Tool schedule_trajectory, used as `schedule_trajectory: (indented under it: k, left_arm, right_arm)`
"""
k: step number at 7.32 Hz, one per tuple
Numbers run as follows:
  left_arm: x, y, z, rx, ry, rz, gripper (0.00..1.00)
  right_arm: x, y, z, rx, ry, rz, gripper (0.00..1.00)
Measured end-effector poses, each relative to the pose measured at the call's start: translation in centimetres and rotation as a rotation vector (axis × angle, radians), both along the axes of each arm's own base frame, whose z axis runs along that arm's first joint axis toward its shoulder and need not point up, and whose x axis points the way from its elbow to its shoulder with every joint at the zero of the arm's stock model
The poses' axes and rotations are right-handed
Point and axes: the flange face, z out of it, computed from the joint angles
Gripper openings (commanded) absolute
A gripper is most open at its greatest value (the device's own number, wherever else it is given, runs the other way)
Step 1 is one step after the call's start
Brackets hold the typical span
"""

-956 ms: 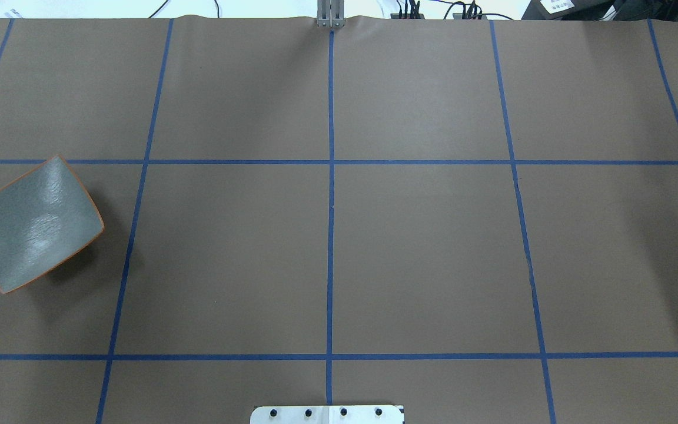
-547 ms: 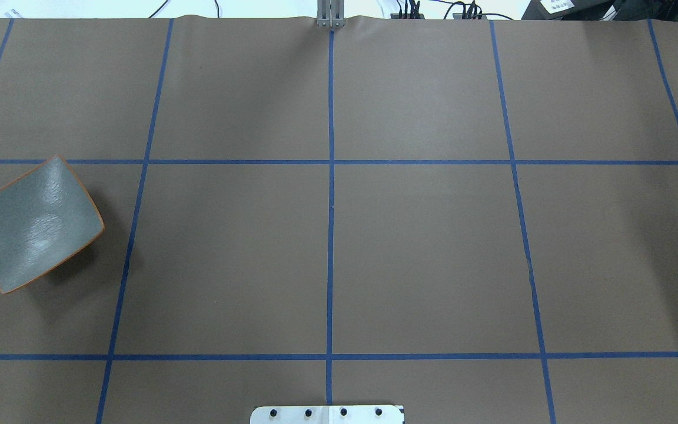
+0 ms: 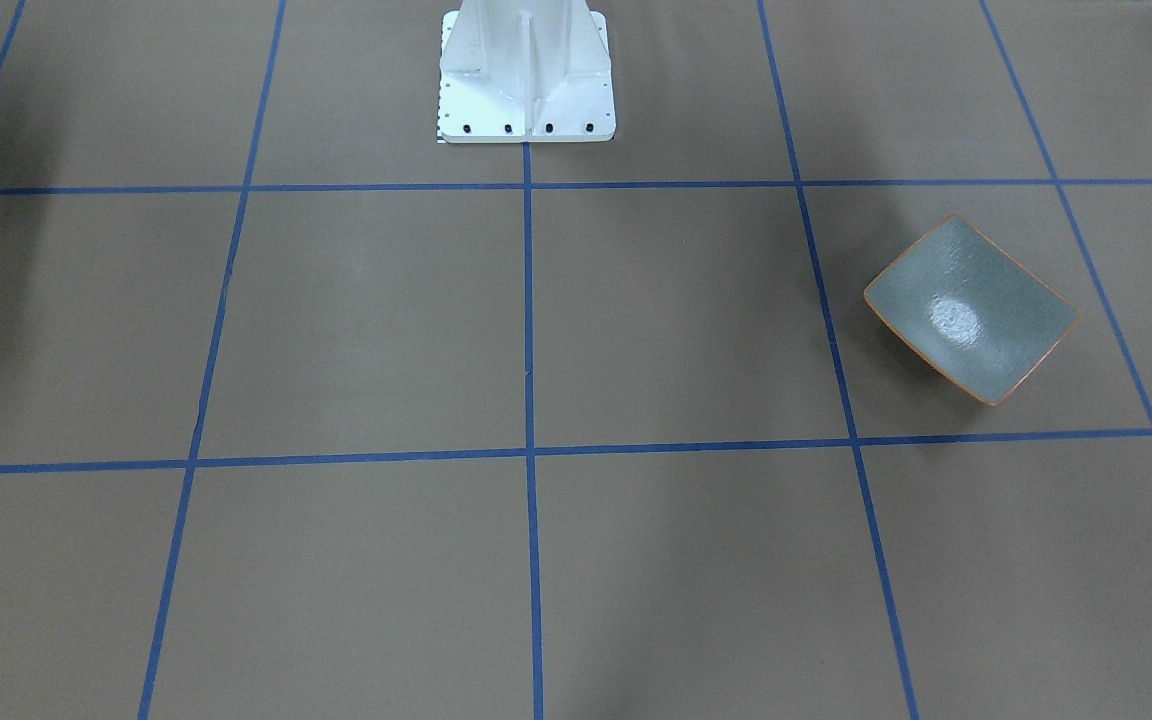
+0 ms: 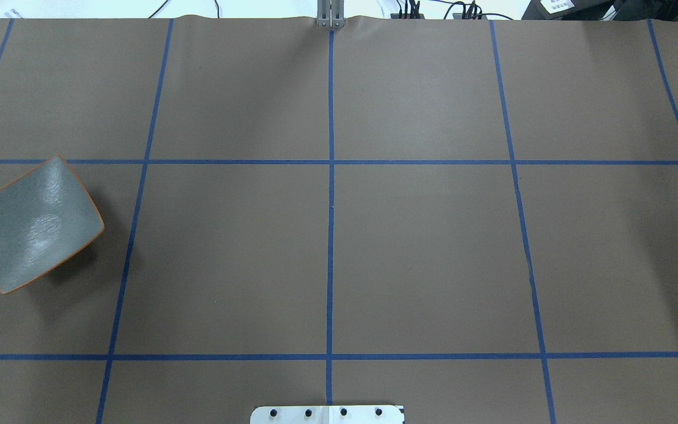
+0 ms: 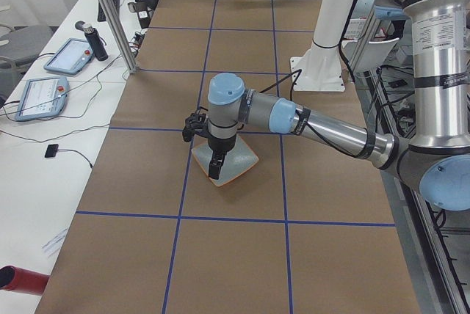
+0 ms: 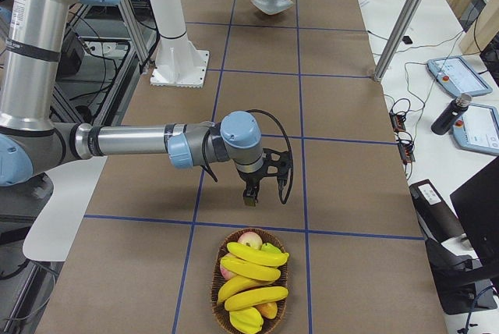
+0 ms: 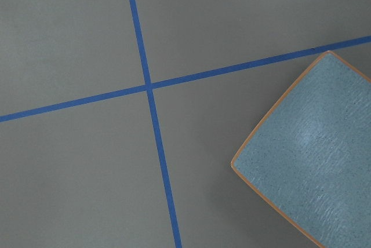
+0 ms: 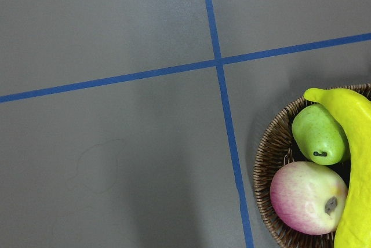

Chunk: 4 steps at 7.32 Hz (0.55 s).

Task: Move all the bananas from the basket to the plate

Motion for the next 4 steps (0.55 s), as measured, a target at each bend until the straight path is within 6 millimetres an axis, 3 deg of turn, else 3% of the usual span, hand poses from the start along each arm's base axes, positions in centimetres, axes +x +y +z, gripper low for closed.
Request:
schedule_trajectory:
  k: [4]
  left_arm:
    - [0.1, -0.1, 0.1, -0.001, 0.001, 0.000, 1.00]
  right_arm:
    - [-0.3, 1.6, 0.6, 0.050, -0.042, -0.011, 1.00]
